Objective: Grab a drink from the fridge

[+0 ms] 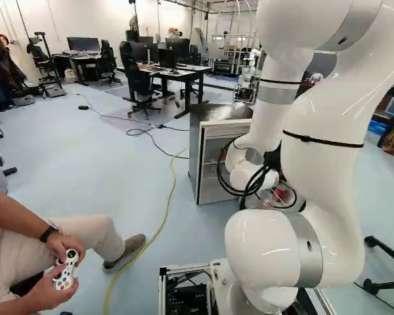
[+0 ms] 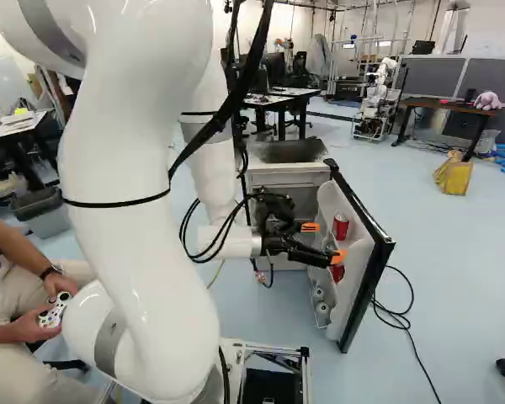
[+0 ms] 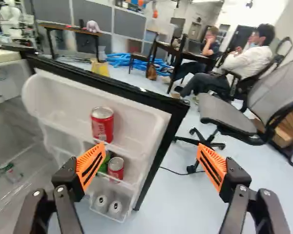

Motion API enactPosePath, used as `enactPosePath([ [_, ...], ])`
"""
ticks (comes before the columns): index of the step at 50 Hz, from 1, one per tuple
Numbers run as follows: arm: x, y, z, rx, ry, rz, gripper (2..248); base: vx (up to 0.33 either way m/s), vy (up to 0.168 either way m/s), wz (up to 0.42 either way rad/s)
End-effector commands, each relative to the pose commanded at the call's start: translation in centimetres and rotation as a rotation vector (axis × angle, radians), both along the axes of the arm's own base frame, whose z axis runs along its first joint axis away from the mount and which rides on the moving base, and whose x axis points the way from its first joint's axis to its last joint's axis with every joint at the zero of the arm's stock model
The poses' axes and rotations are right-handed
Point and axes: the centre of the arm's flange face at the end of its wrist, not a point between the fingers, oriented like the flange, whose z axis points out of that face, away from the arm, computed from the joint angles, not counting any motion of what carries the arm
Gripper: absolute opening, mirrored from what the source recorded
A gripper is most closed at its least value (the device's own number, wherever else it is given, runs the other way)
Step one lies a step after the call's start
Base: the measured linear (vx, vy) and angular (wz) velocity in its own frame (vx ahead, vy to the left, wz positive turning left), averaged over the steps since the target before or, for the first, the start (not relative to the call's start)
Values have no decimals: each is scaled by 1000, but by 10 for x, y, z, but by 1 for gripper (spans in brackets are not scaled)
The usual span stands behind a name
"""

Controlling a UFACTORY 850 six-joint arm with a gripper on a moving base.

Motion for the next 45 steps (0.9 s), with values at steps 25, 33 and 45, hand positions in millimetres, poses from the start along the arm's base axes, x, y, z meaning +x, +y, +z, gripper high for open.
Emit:
enactPosePath([
  [25, 8, 30, -4, 63, 34, 311, 247, 0, 0, 0],
  [33, 13, 36, -6, 81, 44, 394, 247, 0, 0, 0],
  [45, 19, 44, -9, 110, 62, 517, 247, 0, 0, 0],
])
